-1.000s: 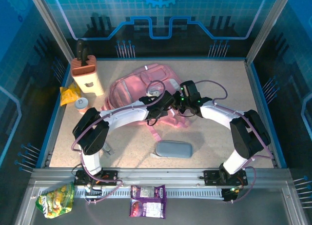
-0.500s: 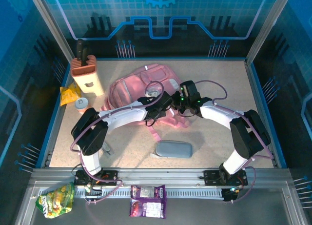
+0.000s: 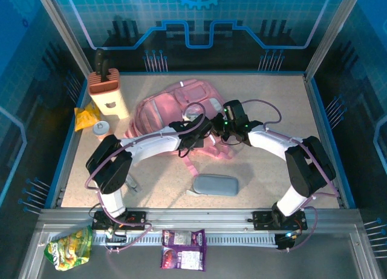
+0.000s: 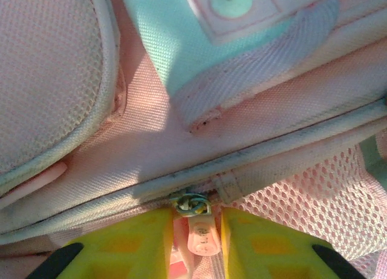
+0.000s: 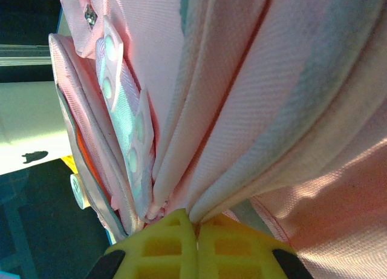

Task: Pack the student bag

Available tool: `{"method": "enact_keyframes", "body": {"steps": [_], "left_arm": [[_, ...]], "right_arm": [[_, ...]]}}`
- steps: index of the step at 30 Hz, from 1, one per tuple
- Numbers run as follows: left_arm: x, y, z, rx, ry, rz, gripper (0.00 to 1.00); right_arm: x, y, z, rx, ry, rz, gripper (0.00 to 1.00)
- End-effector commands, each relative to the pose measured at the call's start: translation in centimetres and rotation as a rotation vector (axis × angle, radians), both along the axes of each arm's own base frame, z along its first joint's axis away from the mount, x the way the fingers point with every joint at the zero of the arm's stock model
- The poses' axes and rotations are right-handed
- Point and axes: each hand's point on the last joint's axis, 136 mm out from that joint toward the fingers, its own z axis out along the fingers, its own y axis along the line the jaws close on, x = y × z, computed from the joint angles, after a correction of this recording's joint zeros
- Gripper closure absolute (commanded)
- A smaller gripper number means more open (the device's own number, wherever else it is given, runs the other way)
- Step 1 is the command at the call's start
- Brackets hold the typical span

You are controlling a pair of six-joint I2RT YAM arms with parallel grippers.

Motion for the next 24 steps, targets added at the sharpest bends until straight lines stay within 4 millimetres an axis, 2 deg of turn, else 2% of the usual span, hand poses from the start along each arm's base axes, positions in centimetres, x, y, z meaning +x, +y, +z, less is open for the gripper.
{"method": "enact_keyframes", "body": {"steps": [1,8,12,16,19,22,24], "left_arm": [[0.8,-0.3,0.4,0.059,-0.028,-0.027,0.76],[0.9,0.0,1.2,0.058,-0.036,-0.008,0.85],[0.2,0.3,2.1,-0.032,-0.037,-0.003,0.91],[-0.5,0.8,1.6,-0.195,0.011,0.007,0.92],[-0.8,1.9,1.2,-0.239,0.023,0.044,0.89],[-0.8,2.8,0.4,-0.230,0.037,0.061,0.77],[-0.8,3.2,-0.1,-0.218,0.046,0.069,0.76]], "right_arm": [[0.3,1.2,3.2,0.060,-0.080,0.026,1.00],[0.2,1.0,3.3,0.054,-0.085,0.030,1.00],[0.2,1.0,3.6,0.053,-0.097,0.035,1.00],[0.3,1.0,3.8,0.049,-0.106,0.041,1.00],[0.2,1.1,3.8,0.049,-0.109,0.048,1.00],[0.1,1.1,3.8,0.050,-0.108,0.050,1.00],[0.1,1.1,3.8,0.049,-0.108,0.050,1.00]]}}
